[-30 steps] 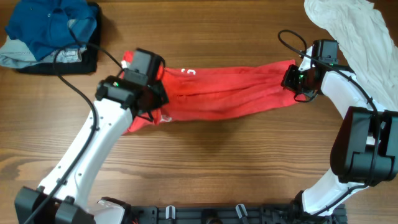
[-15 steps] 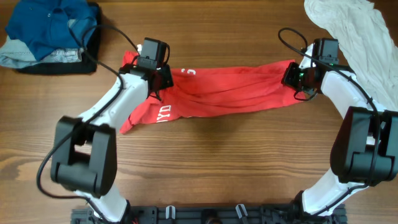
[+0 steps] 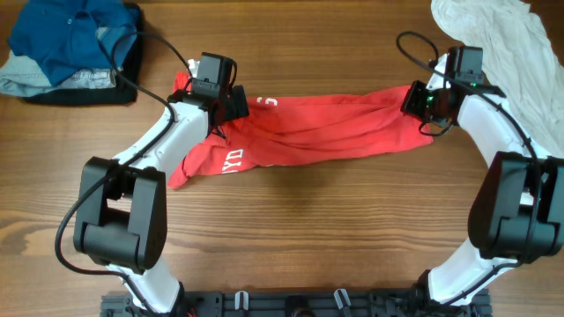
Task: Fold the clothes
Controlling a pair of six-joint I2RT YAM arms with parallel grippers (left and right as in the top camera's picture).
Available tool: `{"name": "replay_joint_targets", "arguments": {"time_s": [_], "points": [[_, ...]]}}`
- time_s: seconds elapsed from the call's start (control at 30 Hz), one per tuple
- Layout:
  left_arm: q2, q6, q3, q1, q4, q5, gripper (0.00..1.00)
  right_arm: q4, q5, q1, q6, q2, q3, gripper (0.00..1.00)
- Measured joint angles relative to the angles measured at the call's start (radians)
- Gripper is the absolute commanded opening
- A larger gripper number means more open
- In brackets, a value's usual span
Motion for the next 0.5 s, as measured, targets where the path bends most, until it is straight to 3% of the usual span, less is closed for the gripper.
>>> {"name": "replay_joint_targets", "arguments": {"time_s": [0.43,0.5], "points": [[0.000,0.000,0.000,0.000,-0.007,0.000,1.00,-0.032,0.108,-0.045,0.000,0.000,0.052,0.06],[0.000,0.000,0.000,0.000,-0.007,0.000,1.00,-0.031,0.132,-0.046,-0.001,0.000,0.052,0.31]]}}
